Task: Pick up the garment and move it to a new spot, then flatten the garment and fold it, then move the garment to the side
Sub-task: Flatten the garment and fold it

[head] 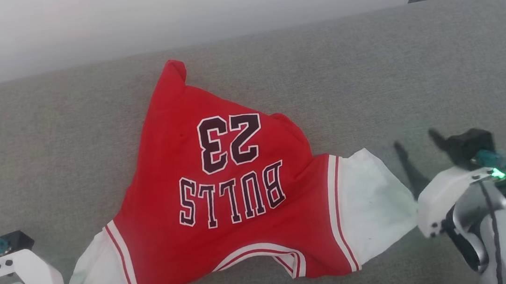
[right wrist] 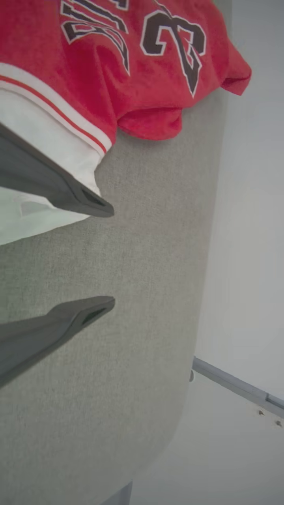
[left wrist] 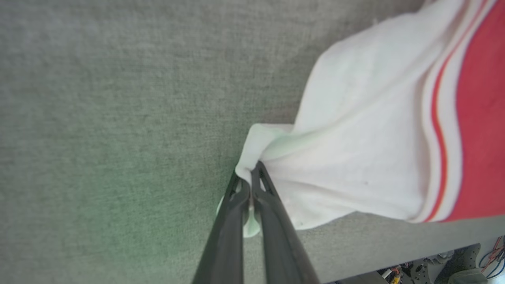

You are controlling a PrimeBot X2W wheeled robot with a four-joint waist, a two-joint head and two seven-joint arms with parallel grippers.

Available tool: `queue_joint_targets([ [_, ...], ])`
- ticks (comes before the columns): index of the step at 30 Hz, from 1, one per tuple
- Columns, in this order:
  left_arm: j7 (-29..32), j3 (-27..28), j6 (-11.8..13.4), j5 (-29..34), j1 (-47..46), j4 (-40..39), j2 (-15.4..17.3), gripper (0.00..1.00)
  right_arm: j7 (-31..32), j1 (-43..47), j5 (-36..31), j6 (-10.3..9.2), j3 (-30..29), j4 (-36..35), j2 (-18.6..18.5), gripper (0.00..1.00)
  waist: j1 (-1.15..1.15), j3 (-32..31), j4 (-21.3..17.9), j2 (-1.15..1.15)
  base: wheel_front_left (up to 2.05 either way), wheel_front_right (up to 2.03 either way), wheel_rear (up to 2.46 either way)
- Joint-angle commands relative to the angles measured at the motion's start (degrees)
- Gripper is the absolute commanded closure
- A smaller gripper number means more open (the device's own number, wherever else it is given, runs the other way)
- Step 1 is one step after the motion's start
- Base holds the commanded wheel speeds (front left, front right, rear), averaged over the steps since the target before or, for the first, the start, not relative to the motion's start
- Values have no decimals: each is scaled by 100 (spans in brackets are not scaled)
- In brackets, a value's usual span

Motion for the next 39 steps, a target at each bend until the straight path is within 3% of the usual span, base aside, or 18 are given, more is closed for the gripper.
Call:
queue_joint_targets([
  [1, -77, -114, -43, 65, 87, 45, -308, 100, 386, 96, 276, -10, 222, 28, -149, 0, 0, 8, 31, -1, 0, 0, 0],
  [9, -183, -119, -166, 201, -78, 97, -521, 100, 2221, 255, 1416, -10, 850, -90, -860, 0, 0, 81, 176, -1, 0, 0, 0],
  [17, -236, -112, -197, 279, -231, 60, -645, 100, 3203, 182, 1857, -6, 1107, 166, -1007, 0, 0, 178, 280, -1, 0, 0, 0],
  [18, -240, -113, -193, 290, -247, 62, -659, 100, 3306, 155, 1889, -6, 1162, 212, -1027, 5, 0, 189, 290, -1, 0, 0, 0],
  [19, -248, -110, -197, 296, -259, 60, -671, 100, 3365, 116, 1914, -6, 1182, 253, -1043, 63, 0, 197, 298, -1, 0, 0, 0],
  [20, -262, -112, -210, 322, -277, 53, -685, 100, 3407, 61, 1891, -6, 1194, 297, -1084, 100, 0, 204, 309, -1, 0, 0, 0],
  [28, -310, -15, -226, 465, -583, -108, -533, 100, 3558, -377, 2295, -11, 1068, 267, -1198, 100, 0, 130, 351, -1, 0, 0, 0],
  [39, -127, 366, 214, 828, -1580, -1251, 240, 100, 3443, -1317, 2693, -10, 418, -236, -1163, 100, 0, -416, 357, -1, 0, 0, 0],
])
